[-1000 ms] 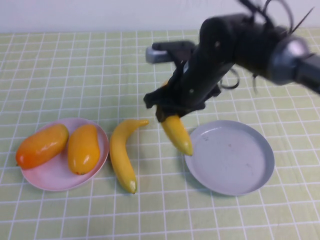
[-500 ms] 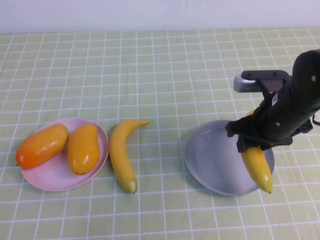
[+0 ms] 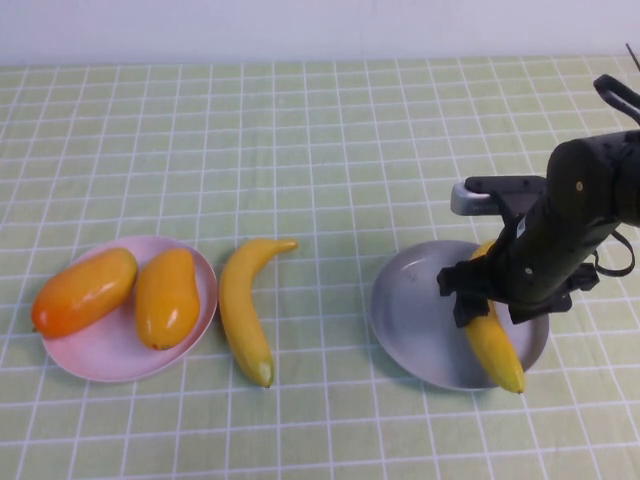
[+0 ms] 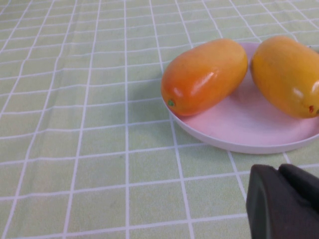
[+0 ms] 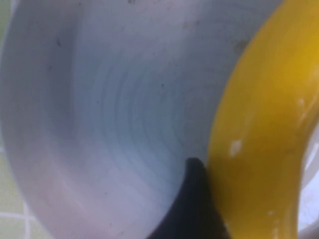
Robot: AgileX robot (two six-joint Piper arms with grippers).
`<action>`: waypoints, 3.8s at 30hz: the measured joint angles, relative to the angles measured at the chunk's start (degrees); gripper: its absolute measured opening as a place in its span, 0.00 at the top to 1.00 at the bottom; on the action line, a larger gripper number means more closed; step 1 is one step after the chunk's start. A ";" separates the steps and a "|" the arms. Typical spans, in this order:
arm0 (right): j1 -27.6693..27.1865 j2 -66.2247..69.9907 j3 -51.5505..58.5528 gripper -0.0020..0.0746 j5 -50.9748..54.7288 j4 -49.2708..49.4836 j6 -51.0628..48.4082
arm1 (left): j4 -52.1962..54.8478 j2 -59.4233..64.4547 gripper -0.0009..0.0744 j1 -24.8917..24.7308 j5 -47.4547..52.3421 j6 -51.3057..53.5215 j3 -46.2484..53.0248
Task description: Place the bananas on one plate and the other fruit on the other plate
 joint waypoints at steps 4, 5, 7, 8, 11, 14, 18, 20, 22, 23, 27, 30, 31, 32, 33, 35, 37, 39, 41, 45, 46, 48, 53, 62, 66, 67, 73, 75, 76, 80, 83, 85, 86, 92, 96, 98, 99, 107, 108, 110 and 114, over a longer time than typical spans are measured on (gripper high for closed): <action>0.10 -0.51 -0.91 0.28 1.41 0.13 0.00 | 0.00 0.00 0.99 0.00 0.00 0.00 0.00; 0.21 -0.96 -1.83 0.28 2.62 0.13 0.00 | 0.00 0.00 0.99 0.00 0.00 0.00 0.00; 1.06 -1.70 -4.21 0.28 5.32 0.13 0.12 | 0.00 0.00 0.99 0.00 0.00 0.00 0.00; 1.79 -2.21 -5.88 0.28 6.88 0.13 0.12 | 0.00 0.00 0.99 0.00 0.00 0.00 0.00; 5.23 -2.61 -10.70 0.30 9.62 1.24 0.22 | 0.00 0.00 0.99 0.00 0.00 0.00 0.00; 9.02 -1.51 -15.28 0.31 9.36 2.81 0.12 | 0.00 0.00 0.99 0.00 0.00 0.00 0.00; 13.60 4.42 -21.99 0.32 8.43 3.39 0.12 | 0.00 0.00 0.99 0.00 0.00 0.00 0.00; 15.85 8.41 -25.77 0.32 8.43 3.53 -0.13 | 0.00 0.00 0.99 0.00 0.00 0.00 0.00; 17.87 12.88 -30.23 0.32 9.57 4.02 -1.49 | 0.00 0.00 0.99 0.00 0.00 0.00 0.00; 18.56 14.95 -32.40 0.32 10.49 4.18 -2.21 | 0.00 0.00 0.99 0.00 0.00 0.00 0.00; 20.71 20.96 -39.62 0.32 15.35 4.60 -6.37 | 0.00 0.00 0.99 0.00 0.00 0.00 0.00; 21.50 23.20 -43.02 0.32 17.76 4.59 -8.04 | 0.00 0.00 0.99 0.00 0.00 0.00 0.00; 21.77 23.49 -43.83 0.32 18.20 4.59 -8.30 | 0.00 0.00 0.99 0.00 0.00 0.00 0.00; 21.91 23.71 -44.31 0.32 18.34 4.59 -8.54 | 0.00 0.00 0.99 0.00 0.00 0.00 0.00; 22.16 23.72 -44.70 0.32 18.45 4.59 -9.05 | 0.00 0.00 0.99 0.00 0.00 0.00 0.00; 22.67 23.84 -45.22 0.32 18.23 4.59 -10.43 | 0.00 0.00 0.99 0.00 0.00 0.00 0.00; 23.22 24.22 -45.36 0.32 17.45 4.33 -11.79 | 0.00 0.00 0.99 0.00 0.00 0.00 0.00; 23.64 24.92 -45.40 0.32 16.45 4.33 -12.45 | 0.00 0.00 0.99 0.00 0.00 0.00 0.00; 23.87 26.16 -45.50 0.32 15.24 4.33 -12.81 | 0.00 0.00 0.99 0.00 0.00 0.00 0.00; 23.91 28.34 -45.55 0.34 13.45 4.24 -13.18 | 0.00 0.00 0.99 0.00 0.00 0.00 0.00; 23.91 28.46 -45.64 0.36 13.29 3.90 -13.18 | 0.00 0.00 0.99 0.00 0.00 0.00 0.00; 23.91 28.46 -45.64 0.41 13.08 3.66 -13.18 | 0.00 0.00 0.99 0.00 0.00 0.00 0.00; 23.91 28.46 -46.03 0.57 14.27 2.67 -13.18 | 0.00 0.00 0.99 0.00 0.00 0.00 0.00; 20.44 17.71 -41.95 0.57 20.77 -0.56 -8.58 | 0.00 0.00 0.99 0.00 0.00 0.00 0.00; 16.43 8.61 -31.08 0.57 17.57 -1.32 -5.22 | 0.00 0.00 0.99 0.00 0.00 0.00 0.00; 15.23 6.37 -27.37 0.57 15.92 -1.39 -4.09 | 0.00 0.00 0.99 0.00 0.00 0.00 0.00; 9.70 -0.53 -10.25 0.57 7.21 -0.56 -0.17 | 0.00 0.00 0.99 0.00 0.00 0.00 0.00; 9.16 -0.53 -7.64 0.57 5.79 0.47 0.12 | 0.00 0.00 0.99 0.00 0.00 0.00 0.00; 9.02 -0.21 -6.94 0.57 5.55 1.10 0.22 | 0.00 0.00 0.99 0.00 0.00 0.00 0.00; 8.64 1.15 -6.40 0.57 4.50 3.33 0.22 | 0.00 0.00 0.99 0.00 0.00 0.00 0.00; 8.64 1.63 -6.40 0.57 4.21 4.17 0.22 | 0.00 0.00 0.99 0.00 0.00 0.00 0.00; 8.64 1.61 -6.40 0.53 4.10 4.26 0.22 | 0.00 0.00 0.99 0.00 0.00 0.00 0.00; 8.64 1.61 -6.40 0.48 4.06 4.26 0.22 | 0.00 0.00 0.99 0.00 0.00 0.00 0.00; 8.64 0.27 -6.31 0.36 4.17 4.14 0.22 | 0.00 0.00 0.99 0.00 0.00 0.00 0.00; 9.09 -4.70 -6.20 0.45 6.04 2.78 0.22 | 0.00 0.00 0.99 0.00 0.00 0.00 0.00; 9.91 -8.36 -5.68 0.57 8.13 2.21 0.22 | 0.00 0.00 0.99 0.00 0.00 0.00 0.00; 10.26 -9.90 -5.22 0.63 9.10 2.23 0.11 | 0.00 0.00 0.99 0.00 0.00 0.00 0.00; 11.10 -24.68 1.69 0.98 15.49 1.51 -2.06 | 0.00 0.00 0.99 0.00 0.00 0.00 0.00; 11.10 -26.32 2.97 0.98 15.94 1.53 -2.90 | 0.00 0.00 0.99 0.00 0.00 0.00 0.00; 11.18 -30.20 5.58 0.99 16.34 1.53 -5.26 | 0.00 0.00 0.99 0.00 0.00 0.00 0.00; 11.18 -37.65 10.81 0.99 17.25 1.89 -8.00 | 0.00 0.00 0.99 0.00 0.00 0.00 0.00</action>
